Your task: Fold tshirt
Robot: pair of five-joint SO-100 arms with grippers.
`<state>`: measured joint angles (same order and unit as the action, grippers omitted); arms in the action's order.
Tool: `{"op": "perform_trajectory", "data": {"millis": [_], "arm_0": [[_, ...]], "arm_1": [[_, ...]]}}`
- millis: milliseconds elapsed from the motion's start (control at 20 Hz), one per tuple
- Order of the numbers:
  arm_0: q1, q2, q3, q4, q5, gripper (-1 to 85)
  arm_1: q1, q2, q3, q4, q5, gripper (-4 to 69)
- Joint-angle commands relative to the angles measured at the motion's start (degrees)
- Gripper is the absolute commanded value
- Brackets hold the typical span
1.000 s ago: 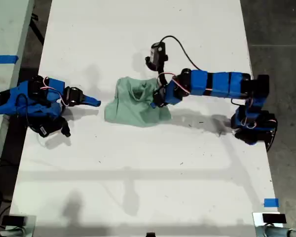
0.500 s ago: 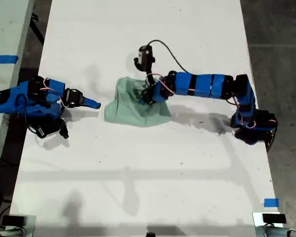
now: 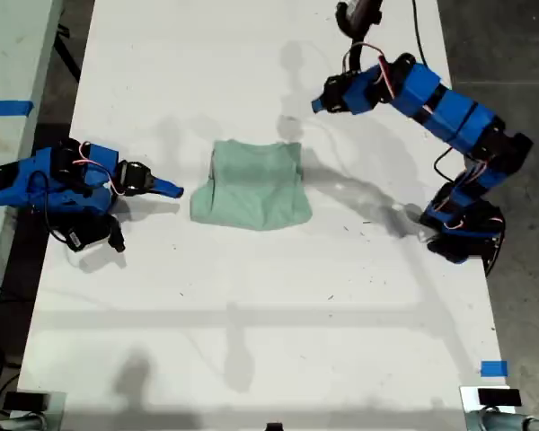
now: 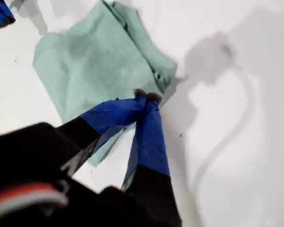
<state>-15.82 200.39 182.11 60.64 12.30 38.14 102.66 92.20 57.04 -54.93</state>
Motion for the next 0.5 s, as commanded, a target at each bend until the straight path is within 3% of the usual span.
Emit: {"op": "perform_trajectory", "data": {"millis": [0, 150, 300, 350, 400, 450], "arm_0": [[1.67, 5.54, 0.62, 0.09, -0.79, 3.9], [1.67, 5.54, 0.62, 0.09, -0.79, 3.9], [1.67, 5.54, 0.62, 0.09, -0.79, 3.9], [1.67, 5.54, 0.62, 0.09, -0.79, 3.9], [1.67, 5.54, 0.62, 0.09, -0.79, 4.0], [1.67, 5.62, 0.62, 0.09, -0.79, 4.0]], "arm_1": [[-4.92, 25.22, 27.60, 0.18, 10.55, -0.1], [-10.46, 55.28, 55.81, 3.60, 24.96, -0.1], [-16.61, 95.71, 74.36, 21.53, 43.51, -0.1], [-20.39, 97.73, 77.61, 21.45, 48.16, 0.8], [-23.20, 95.80, 81.04, 16.96, 51.50, 4.7], [-25.05, 97.29, 83.58, 15.56, 58.97, 6.2]]}}
